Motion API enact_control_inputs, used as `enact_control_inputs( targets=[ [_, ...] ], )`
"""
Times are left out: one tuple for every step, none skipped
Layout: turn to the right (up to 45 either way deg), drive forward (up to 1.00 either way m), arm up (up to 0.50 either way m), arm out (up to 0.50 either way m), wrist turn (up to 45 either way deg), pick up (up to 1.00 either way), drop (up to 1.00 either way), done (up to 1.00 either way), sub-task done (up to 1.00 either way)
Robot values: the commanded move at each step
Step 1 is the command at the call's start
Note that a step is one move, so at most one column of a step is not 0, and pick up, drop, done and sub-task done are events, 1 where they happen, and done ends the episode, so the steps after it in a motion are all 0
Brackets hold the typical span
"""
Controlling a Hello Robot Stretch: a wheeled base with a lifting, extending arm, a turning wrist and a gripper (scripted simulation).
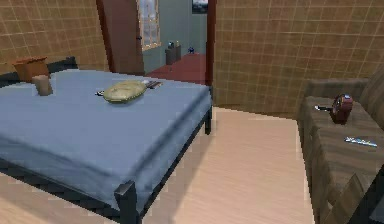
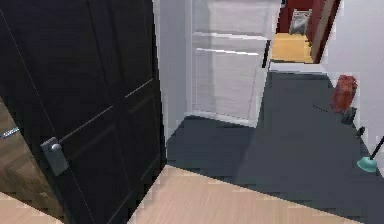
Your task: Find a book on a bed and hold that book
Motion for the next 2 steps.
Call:
enact_control_inputs(
  targets=[
    [9.0,0.00,0.00,0.00,0.0,0.00,0.00,0.00,0.00],
    [0.0,1.00,0.00,0.00,0.0,0.00,0.00,0.00,0.00]
  ],
)
